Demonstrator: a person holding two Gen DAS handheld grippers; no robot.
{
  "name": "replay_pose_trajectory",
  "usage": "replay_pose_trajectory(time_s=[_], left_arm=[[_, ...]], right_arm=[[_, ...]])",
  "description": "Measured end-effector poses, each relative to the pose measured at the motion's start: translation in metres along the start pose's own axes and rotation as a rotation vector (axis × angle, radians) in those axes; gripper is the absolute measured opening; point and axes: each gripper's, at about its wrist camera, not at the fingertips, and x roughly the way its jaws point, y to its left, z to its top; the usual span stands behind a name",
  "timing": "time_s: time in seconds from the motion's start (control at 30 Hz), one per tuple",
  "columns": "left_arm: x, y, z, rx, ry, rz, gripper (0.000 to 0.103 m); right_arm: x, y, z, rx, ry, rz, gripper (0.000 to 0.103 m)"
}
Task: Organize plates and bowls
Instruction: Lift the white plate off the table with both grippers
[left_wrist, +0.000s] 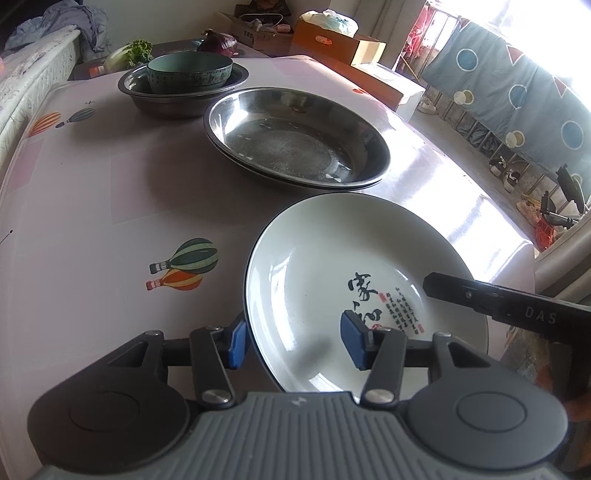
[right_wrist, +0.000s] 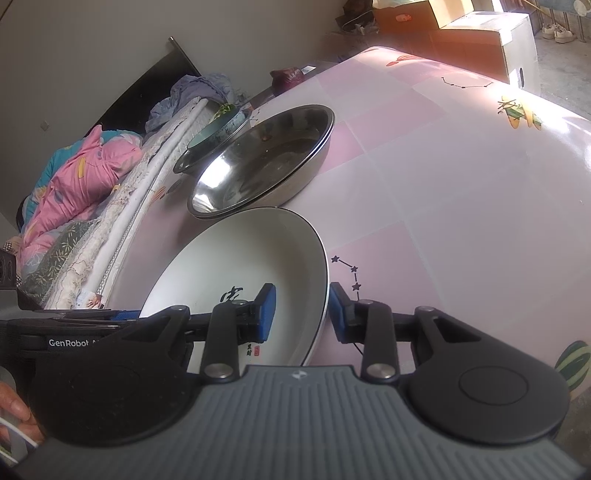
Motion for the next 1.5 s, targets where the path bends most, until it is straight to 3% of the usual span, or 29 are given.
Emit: replay_pose_trajectory(time_s=[0.73,1.2,1.5], left_arm=[[-0.002,-0.004,-0.002,0.000,0.003,0.005,0.053],[0.001,-0.015,-0.010,0.114,-0.030,0.039,0.049],[-0.001,-0.018,-0.012,0.128,-0.044,0.059,0.049]], right_arm=[[0.001,0.005,0.003,-0.027,-0.005,-0.029,0.033],[0.001,0.003,0.005,-0.049,-0.017,-0.046,0.032],[-0.005,0.004,-0.002,-0.078,-0.007,-0.051,0.031]])
